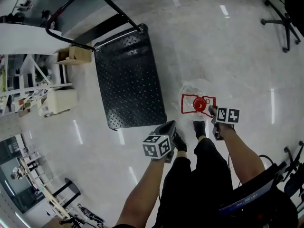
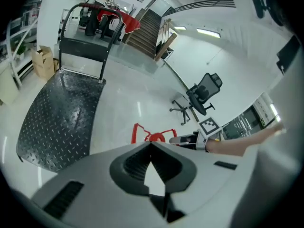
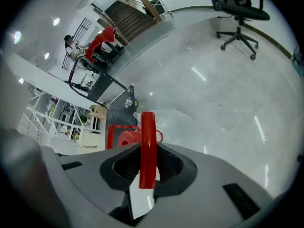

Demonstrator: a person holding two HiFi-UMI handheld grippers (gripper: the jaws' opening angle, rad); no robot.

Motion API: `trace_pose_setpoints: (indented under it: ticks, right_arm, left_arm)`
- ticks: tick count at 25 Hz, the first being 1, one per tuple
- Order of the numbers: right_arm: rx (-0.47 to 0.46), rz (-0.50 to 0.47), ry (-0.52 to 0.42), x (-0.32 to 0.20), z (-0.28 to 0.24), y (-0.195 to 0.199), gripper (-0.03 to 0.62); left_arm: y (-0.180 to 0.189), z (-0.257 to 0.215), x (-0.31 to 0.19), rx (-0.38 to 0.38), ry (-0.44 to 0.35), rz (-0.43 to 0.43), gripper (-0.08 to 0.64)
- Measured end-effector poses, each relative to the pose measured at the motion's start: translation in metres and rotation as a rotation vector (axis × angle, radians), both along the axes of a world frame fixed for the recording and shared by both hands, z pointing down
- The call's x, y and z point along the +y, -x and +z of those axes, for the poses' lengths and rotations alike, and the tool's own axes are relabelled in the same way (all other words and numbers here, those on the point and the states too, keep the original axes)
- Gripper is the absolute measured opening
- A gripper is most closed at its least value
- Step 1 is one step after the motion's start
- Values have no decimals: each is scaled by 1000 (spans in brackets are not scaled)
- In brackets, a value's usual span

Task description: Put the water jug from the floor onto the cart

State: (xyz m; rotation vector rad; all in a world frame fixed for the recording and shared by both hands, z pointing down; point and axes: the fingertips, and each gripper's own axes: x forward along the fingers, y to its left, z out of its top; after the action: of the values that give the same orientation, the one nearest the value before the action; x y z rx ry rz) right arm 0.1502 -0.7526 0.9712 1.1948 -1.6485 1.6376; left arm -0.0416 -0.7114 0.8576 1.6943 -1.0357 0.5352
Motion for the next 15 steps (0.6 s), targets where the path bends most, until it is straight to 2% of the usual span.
trace_pose_setpoints:
  ticks: [4,15]
  right_arm:
    - [-25,-92,-44,-10,-23,22,75]
    - [-78,-227,-136,-8,-142,66,77]
  left_arm:
    - [14,-24,-2,-13,-75,-18,0]
    - [72,-116,29,-58,-242,-136,0]
